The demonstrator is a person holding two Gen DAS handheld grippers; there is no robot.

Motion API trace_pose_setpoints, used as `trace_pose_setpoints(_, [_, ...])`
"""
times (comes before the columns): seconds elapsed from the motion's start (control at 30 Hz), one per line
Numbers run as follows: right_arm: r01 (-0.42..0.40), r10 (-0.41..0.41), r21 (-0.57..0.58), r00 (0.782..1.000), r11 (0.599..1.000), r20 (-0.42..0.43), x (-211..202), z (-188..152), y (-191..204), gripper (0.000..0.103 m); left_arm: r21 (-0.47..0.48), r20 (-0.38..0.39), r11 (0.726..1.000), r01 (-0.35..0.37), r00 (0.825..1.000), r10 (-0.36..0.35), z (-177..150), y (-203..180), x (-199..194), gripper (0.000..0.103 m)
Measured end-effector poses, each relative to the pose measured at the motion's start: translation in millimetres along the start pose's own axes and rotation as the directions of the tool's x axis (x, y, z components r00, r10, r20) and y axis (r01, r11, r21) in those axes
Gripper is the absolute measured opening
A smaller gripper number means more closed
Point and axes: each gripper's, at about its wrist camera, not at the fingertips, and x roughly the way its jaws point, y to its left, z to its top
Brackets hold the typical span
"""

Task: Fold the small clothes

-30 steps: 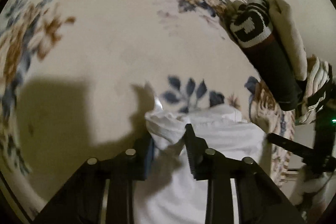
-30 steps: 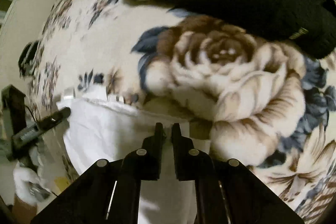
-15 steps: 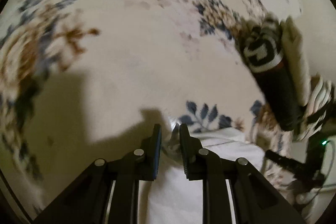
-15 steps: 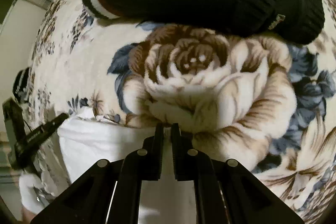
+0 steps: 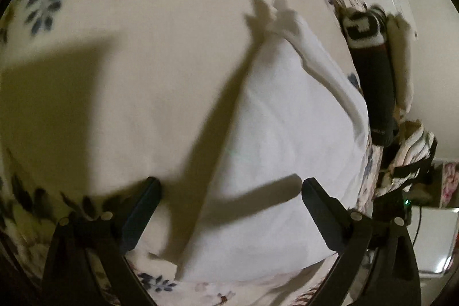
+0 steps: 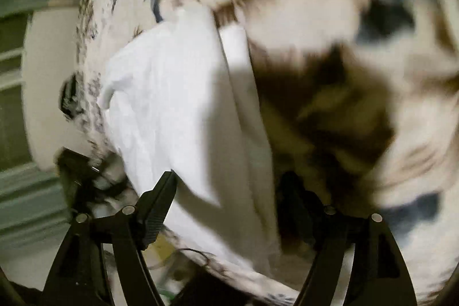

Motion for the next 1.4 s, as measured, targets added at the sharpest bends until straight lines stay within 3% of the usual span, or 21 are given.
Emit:
trace_pose_setpoints(0.07, [-0.062, 0.062, 0.019, 0.998, 0.998, 0.012, 7.4, -4.9, 0.8, 0.077, 0.032, -0.006, 0.999, 0.012, 1.0, -0.012, -2.5, -9.9, 2.0, 0.096])
trace_pose_setpoints(0.1, [-0.07, 0.07, 0.009, 0.997, 0.998, 0.013, 10.3, -6.5, 3.8, 0.073, 0.049, -0.005, 0.999, 0.024, 1.0, -0.023, -4.1, -15.3, 1.8, 0.075])
trace_pose_setpoints(0.13, [-0.057, 0.057, -0.005, 0.998, 0.998, 0.013, 14.2, -8.7, 7.7, 0.056, 0.075, -0.011, 0.997, 0.028, 1.0, -0.028, -5.5, -22.2, 2.8, 0.04])
trace_pose_setpoints(0.2, [-0.043, 0.043, -0.007, 0.999, 0.999, 0.019, 17.6, -11.5, 10.8, 0.03, 0.122, -0.019, 0.992, 0.037, 0.999, -0.035, -6.3, -36.0, 3.5, 0.013])
trace_pose_setpoints(0.33, [-0.065, 0.065, -0.005, 0.995, 0.998, 0.069, 4.8, -18.8, 22.5, 0.018, 0.169, 0.026, 0.984, 0.054, 0.998, -0.059, -3.2, -60.5, -18.4, 0.01])
trace_pose_setpoints(0.57, [-0.104, 0.115, -0.069, 0.977, 0.992, 0.181, -64.2, -19.1, 73.4, 0.016, 0.236, 0.083, 0.962, 0.135, 0.984, -0.158, 29.9, -125.2, -82.2, 0.01])
trace_pose_setpoints(0.73, [-0.125, 0.157, -0.13, 0.948, 0.984, 0.277, -132.5, -1.9, 121.2, 0.016, 0.338, 0.107, 0.925, 0.175, 0.969, -0.222, 70.5, -195.7, -117.7, 0.01])
trace_pose_setpoints(0.83, [-0.118, 0.172, -0.173, 0.925, 0.978, 0.339, -180.3, 21.0, 149.3, 0.016, 0.402, 0.126, 0.894, 0.198, 0.955, -0.268, 93.8, -248.7, -132.7, 0.01])
trace_pose_setpoints(0.97, [-0.078, 0.195, -0.274, 0.882, 0.958, 0.429, -249.0, 53.8, 202.4, 0.016, 0.489, 0.182, 0.845, 0.215, 0.923, -0.34, 125.5, -319.4, -159.7, 0.01])
trace_pose_setpoints(1.07, [-0.055, 0.238, -0.355, 0.834, 0.933, 0.497, -300.2, 80.9, 242.9, 0.016, 0.546, 0.224, 0.811, 0.21, 0.896, -0.383, 152.5, -361.4, -172.3, 0.01])
trace_pose_setpoints(1.13, [-0.037, 0.25, -0.377, 0.808, 0.925, 0.534, -320.7, 102.4, 259.7, 0.016, 0.578, 0.249, 0.795, 0.183, 0.888, -0.386, 171.3, -382.3, -169.0, 0.01])
trace_pose_setpoints(1.23, [-0.024, 0.238, -0.358, 0.789, 0.933, 0.567, -331.0, 138.1, 260.1, 0.016, 0.6, 0.238, 0.787, 0.14, 0.908, -0.343, 199.6, -396.7, -130.3, 0.01])
trace_pose_setpoints(1.3, [0.0, 0.197, -0.321, 0.789, 0.947, 0.582, -322.8, 162.3, 241.4, 0.016, 0.603, 0.214, 0.792, 0.09, 0.939, -0.269, 216.9, -395.8, -82.7, 0.01])
trace_pose_setpoints(1.4, [0.013, 0.107, -0.207, 0.824, 0.978, 0.556, -282.9, 201.0, 184.4, 0.016, 0.59, 0.155, 0.807, 0.021, 0.978, -0.139, 233.4, -384.2, -9.5, 0.01])
